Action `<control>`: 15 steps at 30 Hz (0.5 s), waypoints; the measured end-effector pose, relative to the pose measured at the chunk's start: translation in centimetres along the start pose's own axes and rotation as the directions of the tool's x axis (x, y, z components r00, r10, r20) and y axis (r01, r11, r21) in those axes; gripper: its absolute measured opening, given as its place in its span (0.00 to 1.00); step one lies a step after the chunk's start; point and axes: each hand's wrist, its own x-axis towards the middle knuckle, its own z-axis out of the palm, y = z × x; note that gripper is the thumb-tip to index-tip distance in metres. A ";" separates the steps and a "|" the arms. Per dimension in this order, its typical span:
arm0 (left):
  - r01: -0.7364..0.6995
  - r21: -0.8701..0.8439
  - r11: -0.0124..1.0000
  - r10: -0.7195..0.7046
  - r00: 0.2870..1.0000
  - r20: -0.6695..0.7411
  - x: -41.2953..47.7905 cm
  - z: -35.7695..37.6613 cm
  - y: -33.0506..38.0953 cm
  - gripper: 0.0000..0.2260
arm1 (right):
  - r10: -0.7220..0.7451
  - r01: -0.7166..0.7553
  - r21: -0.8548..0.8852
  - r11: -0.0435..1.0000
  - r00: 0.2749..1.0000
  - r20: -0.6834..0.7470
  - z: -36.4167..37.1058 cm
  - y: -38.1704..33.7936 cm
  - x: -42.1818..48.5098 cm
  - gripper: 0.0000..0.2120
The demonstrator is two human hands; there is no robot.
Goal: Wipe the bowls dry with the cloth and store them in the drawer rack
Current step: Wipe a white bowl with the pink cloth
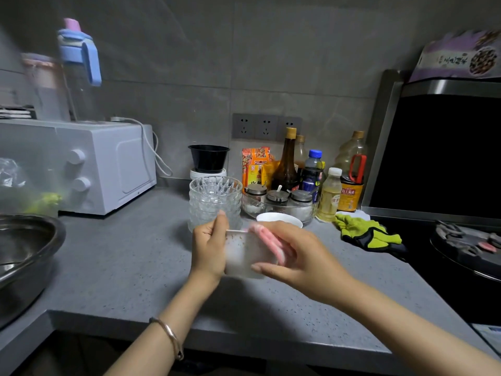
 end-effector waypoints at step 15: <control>0.149 -0.116 0.982 -0.154 0.988 -0.028 -0.3 1.0 3.0 0.25 | 0.023 -0.022 0.006 1.000 0.973 -0.232 1.4 -0.8 2.2 0.22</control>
